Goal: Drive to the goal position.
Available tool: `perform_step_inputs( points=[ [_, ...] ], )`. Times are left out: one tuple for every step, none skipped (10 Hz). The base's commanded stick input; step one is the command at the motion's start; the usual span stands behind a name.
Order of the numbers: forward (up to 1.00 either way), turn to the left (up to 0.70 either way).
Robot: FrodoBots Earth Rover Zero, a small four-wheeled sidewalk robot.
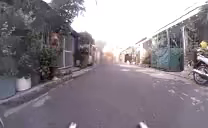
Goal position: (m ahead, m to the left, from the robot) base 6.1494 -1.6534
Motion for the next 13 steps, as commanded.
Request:
perform_step_inputs(
  points=[
    [0.7, 0.0],
    [0.7, 0.0],
    [0.7, 0.0],
    [0.7, 0.0],
    [0.7, 0.0],
    [0.7, 0.0],
    [0.7, 0.0],
    [0.7, 0.0],
    [0.7, 0.0],
    [0.7, 0.0],
    [0.7, 0.0],
    [0.7, 0.0],
    [0.7, 0.0]
  ],
)
